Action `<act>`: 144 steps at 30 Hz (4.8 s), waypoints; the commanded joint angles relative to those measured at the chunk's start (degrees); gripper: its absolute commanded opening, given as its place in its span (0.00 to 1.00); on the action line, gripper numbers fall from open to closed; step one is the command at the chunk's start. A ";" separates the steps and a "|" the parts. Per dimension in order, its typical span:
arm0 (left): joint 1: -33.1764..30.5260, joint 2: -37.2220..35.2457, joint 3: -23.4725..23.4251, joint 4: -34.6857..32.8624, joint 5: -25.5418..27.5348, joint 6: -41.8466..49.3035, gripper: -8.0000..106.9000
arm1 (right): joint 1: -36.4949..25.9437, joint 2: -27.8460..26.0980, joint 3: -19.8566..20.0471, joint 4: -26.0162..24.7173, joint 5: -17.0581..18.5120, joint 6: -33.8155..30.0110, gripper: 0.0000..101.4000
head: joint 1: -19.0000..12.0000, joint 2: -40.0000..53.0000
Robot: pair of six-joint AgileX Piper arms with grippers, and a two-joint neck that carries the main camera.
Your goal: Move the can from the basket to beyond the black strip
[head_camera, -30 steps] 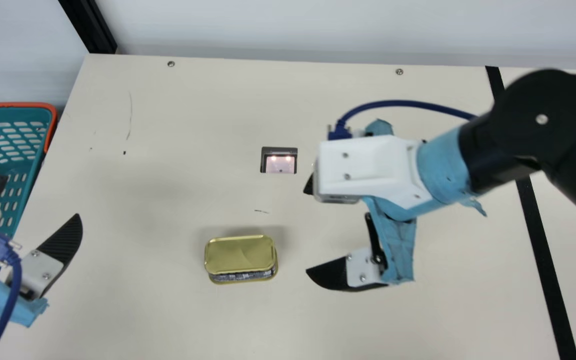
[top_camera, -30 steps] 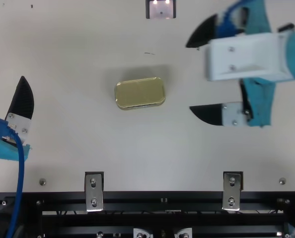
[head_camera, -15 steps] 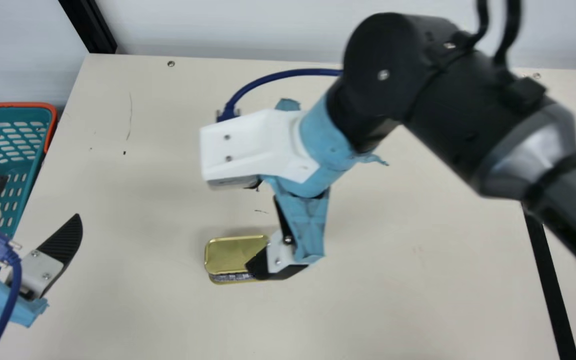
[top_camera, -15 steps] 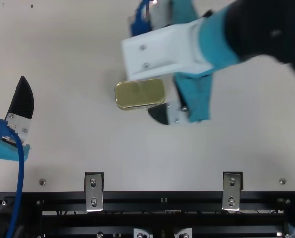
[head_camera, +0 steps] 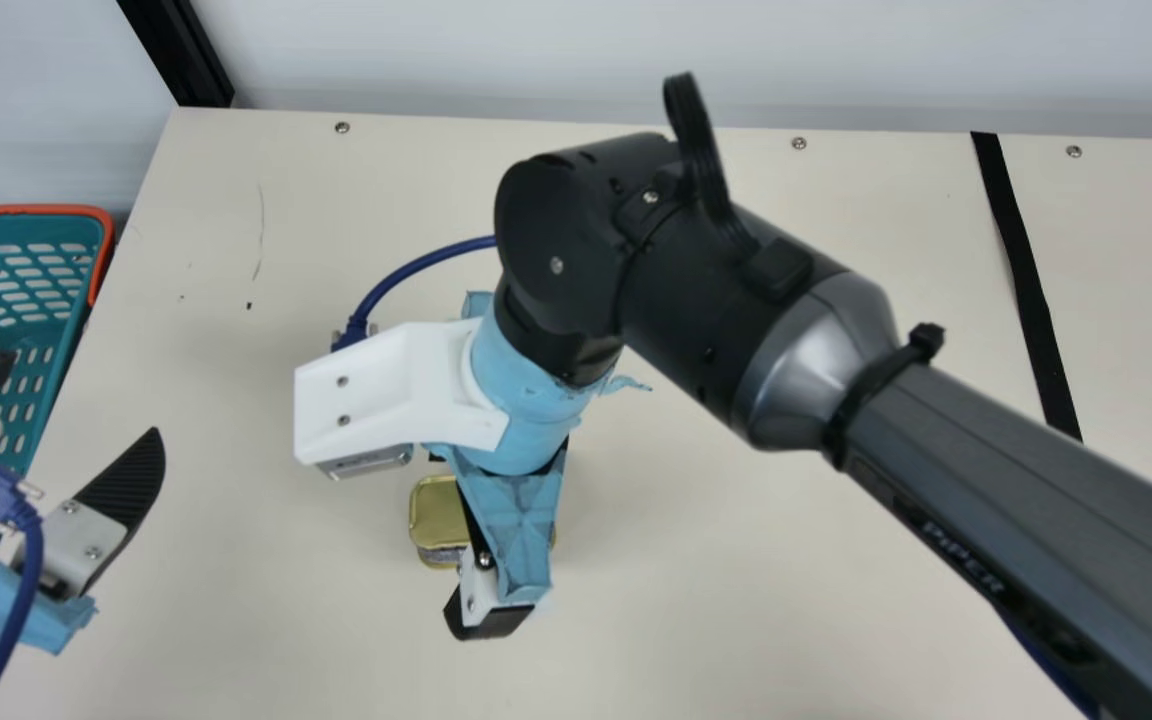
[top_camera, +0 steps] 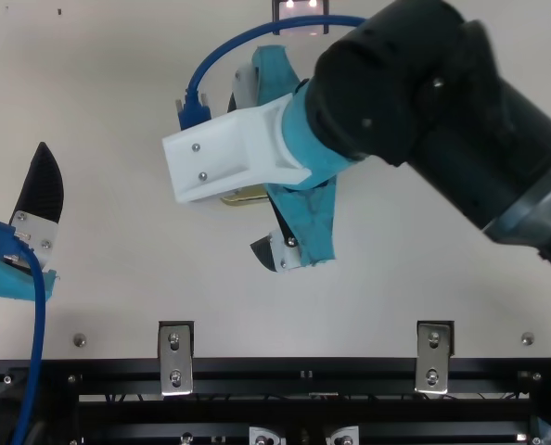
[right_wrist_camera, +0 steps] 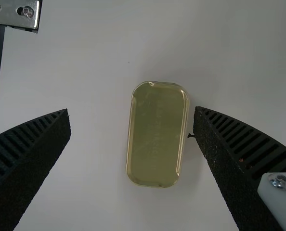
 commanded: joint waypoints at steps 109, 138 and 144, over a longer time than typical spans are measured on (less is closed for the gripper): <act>0.00 0.00 0.00 0.00 0.00 0.00 0.85 | -29.54 -2.73 10.21 50.35 -8.08 -42.07 0.00 | 0.00 -0.18; 0.00 0.00 0.00 0.00 0.00 0.00 0.85 | -29.59 5.38 6.57 51.46 -14.99 -41.93 0.00 | 0.00 -0.18; 0.00 0.00 0.00 0.00 0.00 0.00 0.85 | -29.90 5.83 6.43 50.40 -15.74 -41.10 0.00 | 0.00 -0.18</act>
